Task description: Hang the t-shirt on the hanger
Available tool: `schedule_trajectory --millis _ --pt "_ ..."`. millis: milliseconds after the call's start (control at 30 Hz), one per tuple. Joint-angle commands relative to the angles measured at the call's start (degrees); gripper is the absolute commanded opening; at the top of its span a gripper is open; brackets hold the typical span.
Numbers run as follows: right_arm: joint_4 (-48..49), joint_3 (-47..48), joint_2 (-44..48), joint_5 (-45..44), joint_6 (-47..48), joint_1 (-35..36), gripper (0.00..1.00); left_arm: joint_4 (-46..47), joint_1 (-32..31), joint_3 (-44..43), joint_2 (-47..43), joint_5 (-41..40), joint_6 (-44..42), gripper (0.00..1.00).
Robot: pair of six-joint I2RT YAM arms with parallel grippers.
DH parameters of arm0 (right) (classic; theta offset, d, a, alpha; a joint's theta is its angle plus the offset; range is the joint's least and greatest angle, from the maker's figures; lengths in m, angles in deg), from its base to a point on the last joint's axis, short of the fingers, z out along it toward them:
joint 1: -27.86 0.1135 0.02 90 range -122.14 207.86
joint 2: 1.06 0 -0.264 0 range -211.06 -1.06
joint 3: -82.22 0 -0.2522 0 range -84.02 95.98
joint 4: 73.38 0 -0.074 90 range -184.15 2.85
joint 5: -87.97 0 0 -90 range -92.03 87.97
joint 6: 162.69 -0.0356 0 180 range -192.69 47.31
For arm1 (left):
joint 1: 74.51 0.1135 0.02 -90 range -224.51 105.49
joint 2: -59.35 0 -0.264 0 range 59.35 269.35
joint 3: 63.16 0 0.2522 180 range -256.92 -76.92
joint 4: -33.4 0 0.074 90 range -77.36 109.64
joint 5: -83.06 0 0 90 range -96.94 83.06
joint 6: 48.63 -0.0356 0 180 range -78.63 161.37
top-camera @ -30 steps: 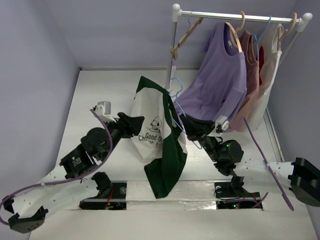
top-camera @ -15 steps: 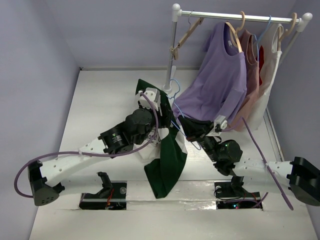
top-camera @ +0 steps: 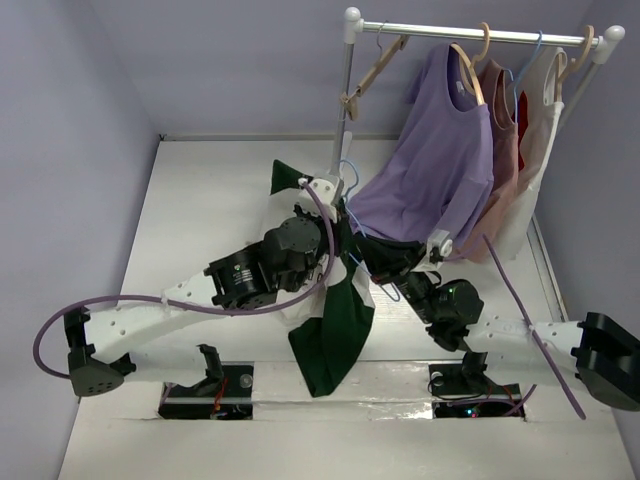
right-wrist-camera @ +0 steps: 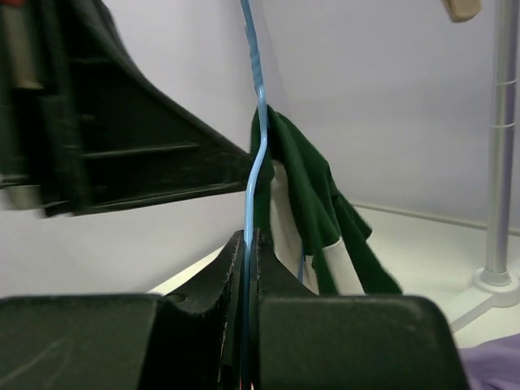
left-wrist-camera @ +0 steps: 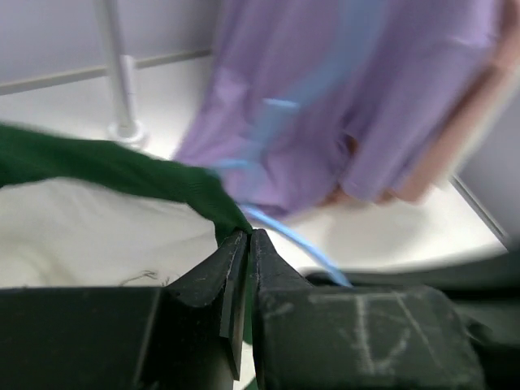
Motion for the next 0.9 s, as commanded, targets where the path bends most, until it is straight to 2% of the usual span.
schedule_trajectory --millis 0,233,300,333,433,567,633,667,733,833,867 --pt "10.96 3.19 -1.13 1.04 -2.59 -1.99 0.0 -4.4 -4.1 -4.81 -1.7 3.9 -0.11 0.0" --pt "10.86 4.95 -3.15 7.38 -9.62 -7.97 0.0 -4.32 -5.77 -3.93 -6.54 12.96 0.95 0.01" --pt "13.5 5.04 -3.94 7.99 -10.58 -7.97 0.0 -5.54 -5.77 -5.07 -6.19 14.72 0.86 0.15" --pt "14.64 4.95 -4.73 7.99 -10.94 -7.97 0.0 -5.9 -5.77 -5.25 -6.1 14.9 1.03 0.31" --pt "19.74 4.07 -5.61 7.99 -12.0 -7.97 0.0 -5.47 -5.77 -3.68 -8.55 8.86 3.66 0.49" --pt "21.59 3.63 -5.62 8.61 -12.26 -7.97 0.0 -0.99 -5.77 1.51 -14.88 -5.44 9.02 0.53" --pt "21.85 3.02 -5.44 8.61 -12.35 -7.97 0.0 -0.46 -5.17 2.22 -16.73 -9.86 12.45 0.55" --pt "21.77 3.02 -5.35 8.7 -12.35 -7.97 0.0 -0.46 -4.11 2.39 -16.99 -13.63 13.77 0.55" --pt "21.86 2.93 -5.26 8.96 -12.44 -7.97 0.0 -1.24 -1.74 3.01 -16.91 -15.76 17.37 0.57" --pt "22.03 2.84 -5.44 9.22 -12.61 -7.97 0.0 1.91 7.99 5.73 -16.91 -8.51 21.32 0.61" --pt "22.47 2.84 -5.7 9.22 -12.7 -7.97 0.0 2.96 14.12 6.26 -16.65 -1.26 22.38 0.62"
